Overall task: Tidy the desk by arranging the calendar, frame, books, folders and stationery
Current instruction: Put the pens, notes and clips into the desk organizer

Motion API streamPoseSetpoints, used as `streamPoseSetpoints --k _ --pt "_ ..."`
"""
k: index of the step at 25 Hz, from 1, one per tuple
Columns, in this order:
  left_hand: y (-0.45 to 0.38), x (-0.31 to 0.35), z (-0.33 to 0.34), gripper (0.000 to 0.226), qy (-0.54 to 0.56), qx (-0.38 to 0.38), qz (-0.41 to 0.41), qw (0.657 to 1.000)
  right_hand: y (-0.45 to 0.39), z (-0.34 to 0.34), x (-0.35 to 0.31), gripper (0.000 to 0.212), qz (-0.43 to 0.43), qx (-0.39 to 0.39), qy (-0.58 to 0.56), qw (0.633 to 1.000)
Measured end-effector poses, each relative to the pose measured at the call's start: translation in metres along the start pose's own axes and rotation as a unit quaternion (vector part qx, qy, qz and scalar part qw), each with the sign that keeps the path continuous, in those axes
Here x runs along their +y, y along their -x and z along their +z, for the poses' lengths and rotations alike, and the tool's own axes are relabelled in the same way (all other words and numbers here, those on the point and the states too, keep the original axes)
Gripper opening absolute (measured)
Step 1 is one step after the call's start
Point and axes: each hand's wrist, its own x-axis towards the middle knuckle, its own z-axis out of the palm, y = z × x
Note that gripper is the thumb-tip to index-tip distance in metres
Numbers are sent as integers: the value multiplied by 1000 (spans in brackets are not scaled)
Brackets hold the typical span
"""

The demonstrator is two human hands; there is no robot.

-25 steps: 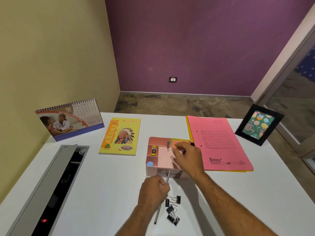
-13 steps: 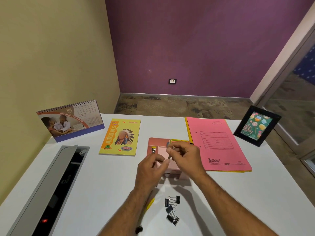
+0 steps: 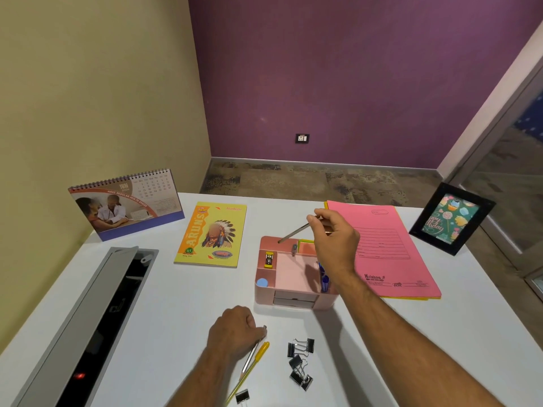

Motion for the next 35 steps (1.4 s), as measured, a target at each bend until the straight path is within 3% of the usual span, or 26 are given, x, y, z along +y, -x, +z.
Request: streamPoseSetpoints --k 6,12,14,16,19,23,27,29,33,35 --pt "-1 6 15 18 -38 11 -14 999 5 15 16 26 7 -99 167 981" --pt "-1 11 11 15 -43 6 -14 999 12 19 24 28 31 -144 196 969" --pt "0 14 7 14 10 0 -24 1000 13 17 25 28 32 -158 194 968" --pt "1 19 2 9 149 4 -38 988 15 14 25 30 25 -159 188 969" --pt "3 31 -11 13 367 -23 -69 927 25 7 22 27 -30 -139 143 980" --pt "2 46 -27 15 518 -100 -84 845 51 -3 12 24 -102 -194 17 976" --pt "-7 64 -41 21 678 -113 -104 719 70 -10 7 42 -133 -263 -97 951" --pt "-9 72 -47 25 732 -111 -110 663 70 -9 7 35 -149 -292 -89 941" --pt "-6 85 -55 36 763 -94 -100 631 63 -1 3 19 -156 -246 -45 956" --pt "-8 87 -56 30 755 -61 -88 647 55 1 0 14 -156 -222 -42 962"
